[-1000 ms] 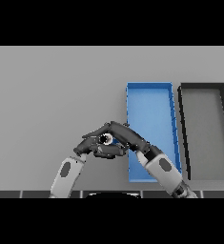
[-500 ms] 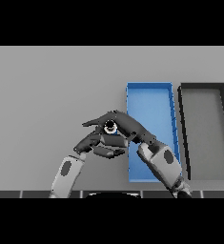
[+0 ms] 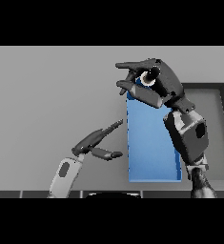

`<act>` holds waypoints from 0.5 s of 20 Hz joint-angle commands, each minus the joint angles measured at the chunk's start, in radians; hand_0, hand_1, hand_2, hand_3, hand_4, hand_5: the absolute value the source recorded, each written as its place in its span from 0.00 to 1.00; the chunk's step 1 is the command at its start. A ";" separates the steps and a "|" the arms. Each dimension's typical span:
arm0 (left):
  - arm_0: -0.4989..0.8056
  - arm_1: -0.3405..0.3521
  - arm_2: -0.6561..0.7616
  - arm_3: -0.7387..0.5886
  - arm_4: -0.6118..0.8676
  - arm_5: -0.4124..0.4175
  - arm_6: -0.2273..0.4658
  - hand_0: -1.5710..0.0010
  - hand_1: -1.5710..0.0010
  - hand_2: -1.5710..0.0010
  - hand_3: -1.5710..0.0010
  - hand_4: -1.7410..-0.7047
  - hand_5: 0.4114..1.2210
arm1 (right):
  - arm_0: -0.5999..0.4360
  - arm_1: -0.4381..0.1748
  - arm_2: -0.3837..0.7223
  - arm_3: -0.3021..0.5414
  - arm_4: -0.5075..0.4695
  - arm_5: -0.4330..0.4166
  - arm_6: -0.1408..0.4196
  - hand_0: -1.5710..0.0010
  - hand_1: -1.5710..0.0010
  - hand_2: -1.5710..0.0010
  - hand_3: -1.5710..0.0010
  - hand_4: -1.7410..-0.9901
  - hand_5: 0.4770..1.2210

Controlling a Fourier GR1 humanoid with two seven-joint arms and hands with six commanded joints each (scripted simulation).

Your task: Pick up the blue pipe and place it into the blue bin.

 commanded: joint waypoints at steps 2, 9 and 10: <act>-0.006 -0.002 0.002 -0.002 0.007 -0.004 0.007 1.00 1.00 1.00 1.00 0.82 0.01 | 0.004 -0.040 -0.048 0.057 0.001 -0.006 0.013 0.00 0.00 0.00 0.00 0.00 1.00; -0.012 0.003 -0.005 0.008 -0.013 0.004 -0.019 1.00 1.00 1.00 1.00 0.84 0.01 | 0.223 -0.139 -0.131 0.083 0.043 0.004 0.017 0.00 0.00 0.00 0.00 0.00 1.00; -0.008 0.007 -0.003 0.007 -0.013 0.005 -0.024 1.00 1.00 1.00 1.00 0.84 0.01 | 0.269 -0.149 -0.132 0.069 0.037 -0.001 0.017 0.00 0.00 0.00 0.00 0.00 1.00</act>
